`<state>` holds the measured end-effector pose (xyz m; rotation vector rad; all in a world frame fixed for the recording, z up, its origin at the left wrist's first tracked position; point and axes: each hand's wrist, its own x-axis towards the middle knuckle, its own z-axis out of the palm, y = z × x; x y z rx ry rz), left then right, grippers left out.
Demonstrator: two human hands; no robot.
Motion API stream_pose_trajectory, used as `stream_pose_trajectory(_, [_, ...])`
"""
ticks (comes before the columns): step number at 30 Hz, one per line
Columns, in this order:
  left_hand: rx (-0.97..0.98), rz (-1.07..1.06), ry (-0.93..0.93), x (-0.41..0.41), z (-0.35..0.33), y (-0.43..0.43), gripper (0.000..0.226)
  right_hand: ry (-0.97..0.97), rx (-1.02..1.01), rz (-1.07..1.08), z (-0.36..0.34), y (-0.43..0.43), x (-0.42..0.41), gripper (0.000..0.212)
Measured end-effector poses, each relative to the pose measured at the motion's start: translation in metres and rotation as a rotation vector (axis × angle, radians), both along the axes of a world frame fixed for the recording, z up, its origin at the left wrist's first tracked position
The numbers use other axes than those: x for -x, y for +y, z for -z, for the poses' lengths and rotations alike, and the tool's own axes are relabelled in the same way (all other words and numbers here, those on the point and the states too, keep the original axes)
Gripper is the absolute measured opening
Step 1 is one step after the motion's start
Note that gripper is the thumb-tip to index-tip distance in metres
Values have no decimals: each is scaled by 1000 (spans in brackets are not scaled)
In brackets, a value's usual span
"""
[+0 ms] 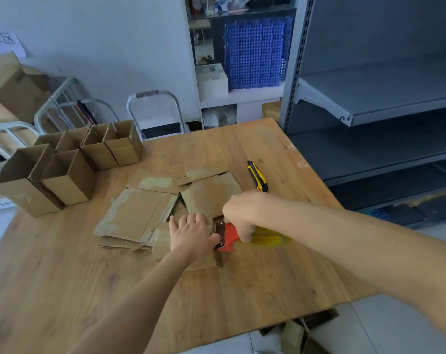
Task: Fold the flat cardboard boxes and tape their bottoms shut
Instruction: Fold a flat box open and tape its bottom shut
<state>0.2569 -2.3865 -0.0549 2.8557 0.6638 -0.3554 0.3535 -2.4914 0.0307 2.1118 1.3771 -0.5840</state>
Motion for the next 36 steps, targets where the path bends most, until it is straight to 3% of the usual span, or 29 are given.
stream_pose_trajectory(4, [10, 4, 19, -1, -3, 0, 54, 87, 80, 36, -6, 18, -13, 60])
stream_pose_trajectory(8, [22, 20, 17, 3, -3, 0, 56, 139, 157, 99, 10, 9, -20, 37])
stream_pose_trajectory(9, [16, 30, 14, 3, -3, 1, 56, 168, 149, 133, 17, 2, -24, 40])
stream_pose_trajectory(12, [16, 43, 8, 3, -2, 4, 56, 349, 30, 325, 31, -28, -48, 68])
stream_pose_trajectory(16, [5, 49, 4, 4, 0, 6, 55, 711, -224, 767, 57, -80, -71, 71])
stream_pose_trajectory(22, [-5, 50, -10, 4, 1, 4, 54, 897, -414, 1016, 112, -126, -78, 75])
stream_pose_trajectory(26, [-2, 52, -8, 5, 2, 4, 51, 877, -425, 975, 115, -132, -84, 51])
stream_pose_trajectory(31, [-12, 55, 1, 5, 4, 3, 51, 679, -338, 820, 122, -132, -91, 6])
stream_pose_trajectory(36, [9, 58, -7, 4, 3, 5, 48, 609, -349, 791, 126, -137, -97, 10])
